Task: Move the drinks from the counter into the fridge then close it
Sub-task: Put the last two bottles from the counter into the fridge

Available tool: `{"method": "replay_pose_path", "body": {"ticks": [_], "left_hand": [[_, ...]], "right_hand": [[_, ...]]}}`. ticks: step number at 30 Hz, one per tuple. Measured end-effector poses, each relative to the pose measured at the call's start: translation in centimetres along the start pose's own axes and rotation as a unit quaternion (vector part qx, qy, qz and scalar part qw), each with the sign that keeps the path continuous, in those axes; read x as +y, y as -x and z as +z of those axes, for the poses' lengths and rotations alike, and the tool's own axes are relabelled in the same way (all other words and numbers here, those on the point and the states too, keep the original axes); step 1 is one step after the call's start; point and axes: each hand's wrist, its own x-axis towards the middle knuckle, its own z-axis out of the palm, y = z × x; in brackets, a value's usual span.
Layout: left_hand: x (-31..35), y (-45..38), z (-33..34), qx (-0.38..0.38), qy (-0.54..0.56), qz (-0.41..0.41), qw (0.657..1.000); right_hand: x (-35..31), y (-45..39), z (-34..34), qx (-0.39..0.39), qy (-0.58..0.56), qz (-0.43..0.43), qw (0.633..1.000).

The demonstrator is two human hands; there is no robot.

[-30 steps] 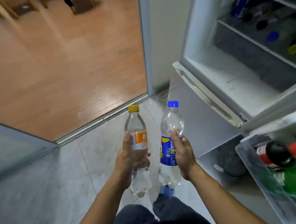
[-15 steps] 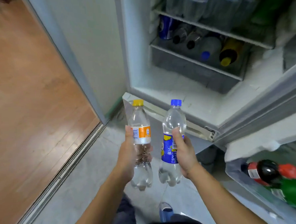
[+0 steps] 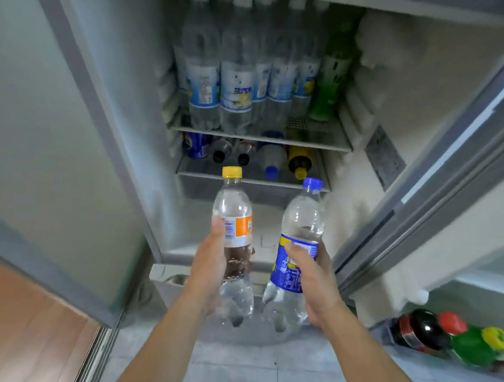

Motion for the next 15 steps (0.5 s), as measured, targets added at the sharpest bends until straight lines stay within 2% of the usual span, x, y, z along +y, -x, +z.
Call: {"method": "replay_pose_path", "body": {"ticks": [6, 10, 15], "left_hand": [[5.8, -3.8, 3.5, -0.010, -0.010, 0.105, 0.994], [9.0, -6.2, 5.2, -0.016, -0.031, 0.174, 0.984], [12.1, -9.2, 7.0, -0.017, -0.084, 0.237, 0.968]], "right_hand": [[-6.9, -6.6, 1.7, 0.036, 0.007, -0.157, 0.987], [-12.9, -10.9, 3.1, 0.109, 0.005, -0.273, 0.956], [-17.5, -15.7, 4.5, 0.149, -0.022, -0.360, 0.921]]}}
